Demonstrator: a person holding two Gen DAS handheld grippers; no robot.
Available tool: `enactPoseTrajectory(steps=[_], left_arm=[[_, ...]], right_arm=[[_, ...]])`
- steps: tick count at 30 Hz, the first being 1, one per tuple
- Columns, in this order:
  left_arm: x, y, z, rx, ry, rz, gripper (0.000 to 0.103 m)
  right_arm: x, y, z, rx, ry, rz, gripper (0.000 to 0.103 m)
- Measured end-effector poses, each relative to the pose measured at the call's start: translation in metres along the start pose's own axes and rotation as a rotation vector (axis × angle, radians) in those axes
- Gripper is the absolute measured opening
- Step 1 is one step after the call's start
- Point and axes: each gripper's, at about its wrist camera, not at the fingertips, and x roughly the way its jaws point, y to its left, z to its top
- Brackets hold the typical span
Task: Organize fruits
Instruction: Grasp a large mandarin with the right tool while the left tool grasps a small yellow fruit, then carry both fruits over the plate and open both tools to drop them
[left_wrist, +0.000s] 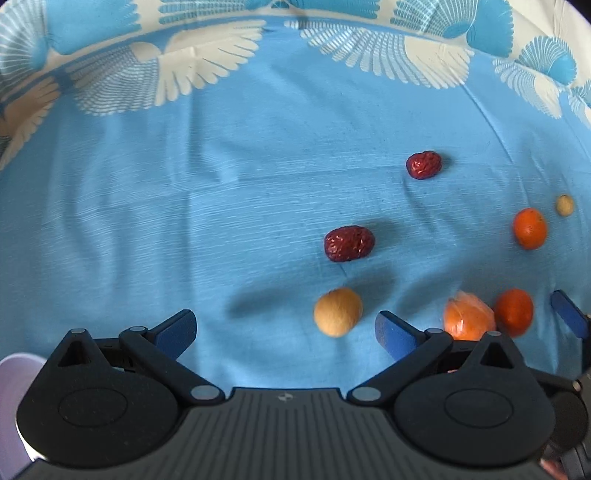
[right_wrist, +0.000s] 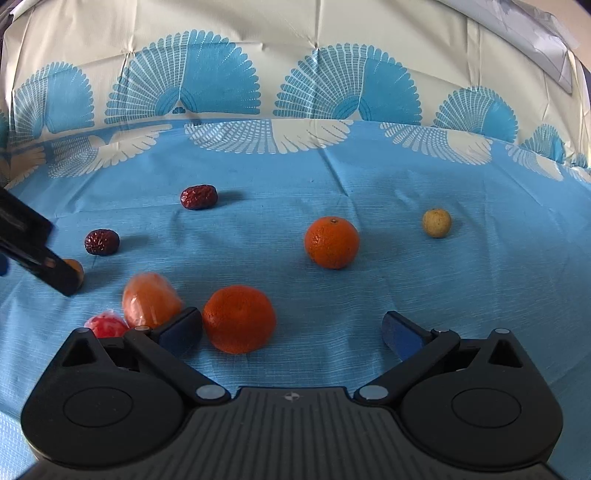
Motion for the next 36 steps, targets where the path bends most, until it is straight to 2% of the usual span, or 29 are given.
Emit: enactPoseTrajectory(steps=[1,2,3,4,6,8,10,15,20,26,31,36], left_arm=[[0.002,0.0,0.0,0.0,-0.009,-0.007,0.081],[0.001,0.0,0.001,-0.002,-0.017,-0.029,0.071],[-0.003,0.0,0.001,-0.008,-0.044,-0.04,0.056],[-0.009,0.0,-0.001,0.013,-0.071,-0.062,0.03],[-0.015,0.0,-0.004,0.044,-0.075,-0.089,0.028],[-0.023,0.002,-0.009,0.046,-0.067,-0.075,0.028],[-0.039,0.009,-0.018,0.034,-0.085,-0.067,0.028],[-0.093,0.028,-0.05,0.008,-0.096,-0.066,0.028],[-0.155,0.057,-0.094,-0.015,-0.088,-0.018,0.028],[-0.231,0.096,-0.16,-0.039,-0.139,0.026,0.028],[-0.283,0.127,-0.219,-0.074,-0.177,0.031,0.028],[-0.316,0.147,-0.273,-0.12,-0.198,0.02,0.028]], right_arm=[[-0.002,0.0,-0.001,-0.002,-0.008,0.004,0.094],[-0.005,0.001,-0.001,-0.008,-0.025,0.012,0.077],[-0.008,0.003,-0.001,-0.021,-0.04,0.022,0.05],[-0.01,0.005,0.0,-0.032,-0.045,0.049,0.04],[-0.011,0.01,0.001,-0.041,-0.042,0.041,0.038],[-0.012,0.007,0.004,-0.01,-0.031,0.035,0.037],[-0.02,0.002,0.008,0.026,-0.022,-0.026,0.037],[-0.075,-0.011,0.017,0.107,-0.063,-0.041,0.037],[-0.149,0.004,0.023,0.063,-0.113,0.025,0.037],[-0.239,0.047,0.023,-0.024,-0.145,0.15,0.037],[-0.307,0.085,0.016,-0.072,-0.147,0.281,0.037],[-0.366,0.123,-0.002,-0.161,-0.168,0.36,0.037]])
